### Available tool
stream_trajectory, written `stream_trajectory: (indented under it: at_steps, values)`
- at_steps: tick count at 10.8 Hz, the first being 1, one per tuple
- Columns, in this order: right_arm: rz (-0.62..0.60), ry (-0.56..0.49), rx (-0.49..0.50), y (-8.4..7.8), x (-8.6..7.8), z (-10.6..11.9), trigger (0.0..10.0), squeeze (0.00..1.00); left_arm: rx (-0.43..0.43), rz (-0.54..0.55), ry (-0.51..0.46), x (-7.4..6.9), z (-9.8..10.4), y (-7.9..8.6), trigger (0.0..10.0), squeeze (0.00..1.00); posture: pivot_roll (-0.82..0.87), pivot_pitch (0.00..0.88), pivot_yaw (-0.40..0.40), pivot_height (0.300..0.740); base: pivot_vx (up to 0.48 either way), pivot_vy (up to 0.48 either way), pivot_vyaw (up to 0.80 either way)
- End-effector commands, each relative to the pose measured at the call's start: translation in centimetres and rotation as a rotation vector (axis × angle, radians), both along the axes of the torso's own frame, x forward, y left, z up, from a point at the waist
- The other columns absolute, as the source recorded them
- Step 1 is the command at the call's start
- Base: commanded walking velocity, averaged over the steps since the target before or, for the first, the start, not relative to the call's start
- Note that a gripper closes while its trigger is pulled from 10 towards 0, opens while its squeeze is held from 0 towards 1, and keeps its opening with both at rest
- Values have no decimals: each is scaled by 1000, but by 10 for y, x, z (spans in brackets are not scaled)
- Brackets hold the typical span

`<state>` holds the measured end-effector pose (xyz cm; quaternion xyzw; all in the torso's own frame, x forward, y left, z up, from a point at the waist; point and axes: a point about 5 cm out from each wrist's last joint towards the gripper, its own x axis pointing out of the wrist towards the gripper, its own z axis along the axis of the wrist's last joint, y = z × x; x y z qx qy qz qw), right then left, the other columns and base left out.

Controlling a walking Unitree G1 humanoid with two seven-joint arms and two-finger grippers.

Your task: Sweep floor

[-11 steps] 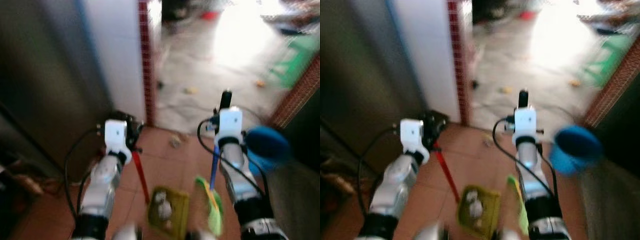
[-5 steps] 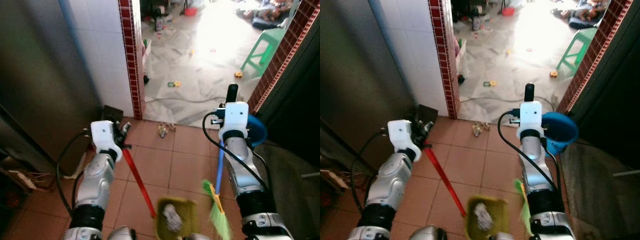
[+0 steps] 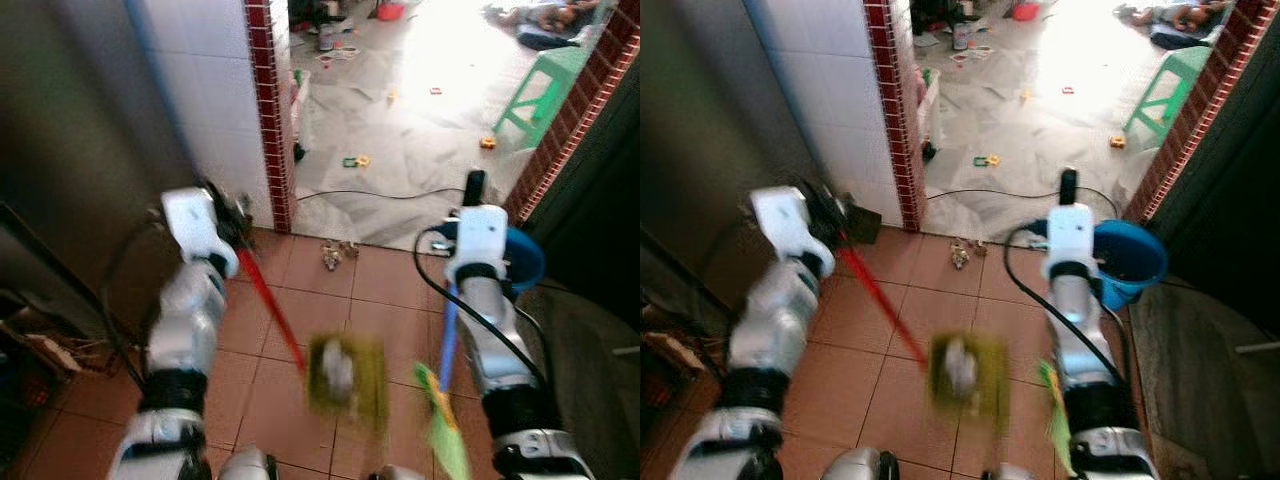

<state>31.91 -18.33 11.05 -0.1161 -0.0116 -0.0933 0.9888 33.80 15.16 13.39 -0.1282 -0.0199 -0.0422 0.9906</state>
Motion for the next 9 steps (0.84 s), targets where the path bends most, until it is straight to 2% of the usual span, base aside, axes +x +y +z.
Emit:
stream_trajectory:
  at_steps: [1, 3, 5, 7, 9]
  values:
    - [-37, -9, -33, -9, -1, 0, 10000, 0, -33, 39, -140, 9, 36, 7, 10000, 0, -33, 0, 39, 740, 0, 0, 0]
    - [-87, 15, -66, -20, -2, -4, 10000, 0, -51, 69, -210, 16, 62, 13, 10000, 0, -33, 0, 37, 740, 0, 0, 0]
    - [-73, 17, -51, -13, -1, -6, 10000, 0, -73, 58, -246, 17, 74, 7, 10000, 0, -33, 0, 40, 740, 0, 0, -800]
    - [-51, 16, -35, -4, 0, -9, 10000, 0, -54, 33, -176, 12, 52, 2, 10000, 0, -34, 0, 45, 740, 0, 0, -800]
    - [-47, 18, -30, -3, -2, -10, 10000, 0, -48, 7, -68, 6, 23, -4, 10000, 0, -39, 0, 43, 740, 0, 0, -800]
